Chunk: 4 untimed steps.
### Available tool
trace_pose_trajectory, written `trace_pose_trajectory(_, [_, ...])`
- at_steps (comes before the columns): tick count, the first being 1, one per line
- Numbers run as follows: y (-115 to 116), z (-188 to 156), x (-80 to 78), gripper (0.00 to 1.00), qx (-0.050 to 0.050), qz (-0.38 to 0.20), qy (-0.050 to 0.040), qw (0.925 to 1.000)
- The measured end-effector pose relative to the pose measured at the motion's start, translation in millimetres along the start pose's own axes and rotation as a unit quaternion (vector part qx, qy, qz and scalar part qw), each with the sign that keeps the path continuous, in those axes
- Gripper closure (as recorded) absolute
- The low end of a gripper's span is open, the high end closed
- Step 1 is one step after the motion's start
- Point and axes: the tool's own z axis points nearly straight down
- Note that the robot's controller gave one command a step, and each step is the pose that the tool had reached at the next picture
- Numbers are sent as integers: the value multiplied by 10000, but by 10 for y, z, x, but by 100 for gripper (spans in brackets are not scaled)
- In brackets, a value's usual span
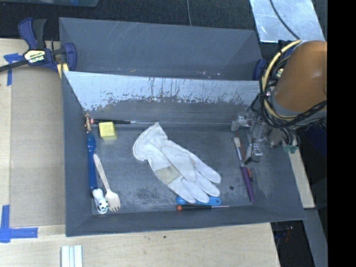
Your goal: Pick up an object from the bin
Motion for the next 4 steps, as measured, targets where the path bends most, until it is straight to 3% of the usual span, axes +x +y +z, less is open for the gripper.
trace_pose_trajectory(1, [717, 1118, -363, 0, -2, 620, 15, 9981])
trace_pose_trajectory(2, [787, 405, -415, 0, 14, 961, -65, 9953])
trace_pose_trajectory(3, [1047, 801, -212, 0, 5, 1185, 20, 9929])
trace_pose_trajectory(4, [1153, 1087, -187, 0, 23, 962, -93, 9953])
